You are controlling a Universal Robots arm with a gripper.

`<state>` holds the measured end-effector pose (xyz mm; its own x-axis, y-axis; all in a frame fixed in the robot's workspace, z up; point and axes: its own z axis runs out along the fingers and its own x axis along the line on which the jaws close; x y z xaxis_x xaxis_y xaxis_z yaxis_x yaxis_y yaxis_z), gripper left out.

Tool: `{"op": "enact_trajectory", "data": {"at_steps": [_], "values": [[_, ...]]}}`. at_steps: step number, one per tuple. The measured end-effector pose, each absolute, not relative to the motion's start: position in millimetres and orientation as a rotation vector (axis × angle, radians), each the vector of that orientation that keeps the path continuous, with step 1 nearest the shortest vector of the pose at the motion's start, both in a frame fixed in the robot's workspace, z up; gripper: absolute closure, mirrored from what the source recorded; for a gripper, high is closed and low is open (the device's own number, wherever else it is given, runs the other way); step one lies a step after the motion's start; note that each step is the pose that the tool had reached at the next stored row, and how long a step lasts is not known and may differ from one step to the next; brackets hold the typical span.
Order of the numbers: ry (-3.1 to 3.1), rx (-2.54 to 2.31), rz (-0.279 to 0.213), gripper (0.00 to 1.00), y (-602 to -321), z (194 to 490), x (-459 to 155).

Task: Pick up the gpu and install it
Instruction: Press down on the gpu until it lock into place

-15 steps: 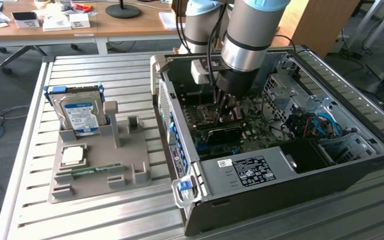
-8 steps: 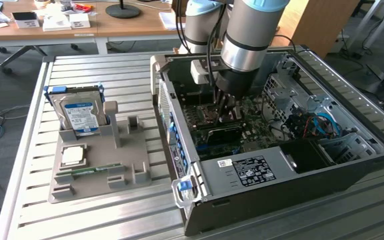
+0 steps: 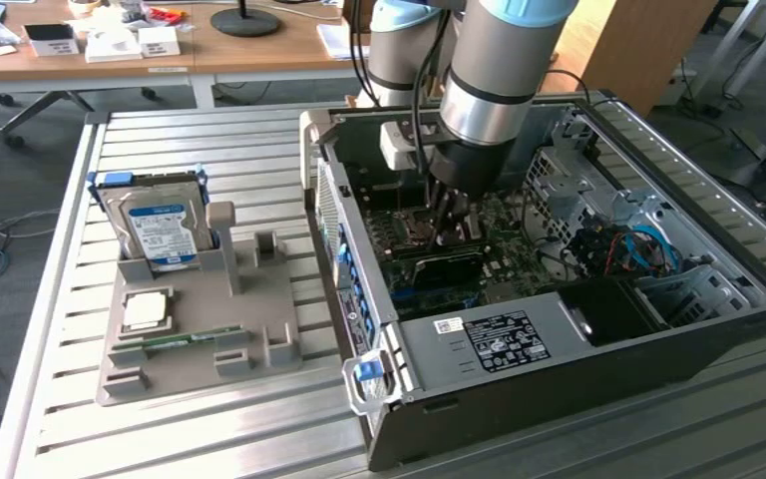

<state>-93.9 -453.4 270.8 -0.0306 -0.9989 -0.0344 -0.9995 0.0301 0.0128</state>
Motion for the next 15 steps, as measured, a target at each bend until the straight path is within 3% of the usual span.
{"op": "enact_trajectory", "data": {"at_steps": [15], "values": [[2.243,-2.176,0.052,0.89,-454.5,267.6,-93.9]]}}
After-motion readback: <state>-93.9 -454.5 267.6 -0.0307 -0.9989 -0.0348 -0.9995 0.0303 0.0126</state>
